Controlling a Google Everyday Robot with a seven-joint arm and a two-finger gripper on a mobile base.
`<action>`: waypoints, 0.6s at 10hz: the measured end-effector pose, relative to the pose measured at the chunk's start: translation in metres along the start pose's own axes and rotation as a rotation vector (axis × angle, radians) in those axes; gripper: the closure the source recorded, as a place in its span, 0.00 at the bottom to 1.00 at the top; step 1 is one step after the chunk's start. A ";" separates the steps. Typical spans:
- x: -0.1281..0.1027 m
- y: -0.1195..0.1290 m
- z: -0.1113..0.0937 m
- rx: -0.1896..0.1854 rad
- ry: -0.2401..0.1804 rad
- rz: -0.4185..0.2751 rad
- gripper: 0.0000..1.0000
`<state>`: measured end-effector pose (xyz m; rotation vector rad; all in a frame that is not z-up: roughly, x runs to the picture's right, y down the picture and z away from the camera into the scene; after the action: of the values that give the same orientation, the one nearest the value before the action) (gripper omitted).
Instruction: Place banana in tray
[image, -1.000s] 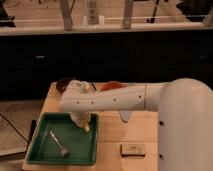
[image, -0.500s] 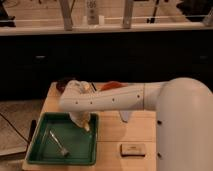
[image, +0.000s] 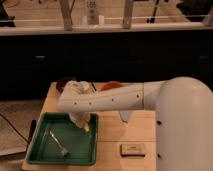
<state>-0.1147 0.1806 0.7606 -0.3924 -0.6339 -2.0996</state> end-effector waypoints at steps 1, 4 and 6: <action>-0.001 0.001 -0.001 -0.001 0.002 0.001 0.20; -0.001 0.002 -0.003 0.001 0.006 0.002 0.20; 0.000 0.001 -0.004 0.003 0.006 0.000 0.20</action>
<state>-0.1140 0.1781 0.7576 -0.3844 -0.6328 -2.0987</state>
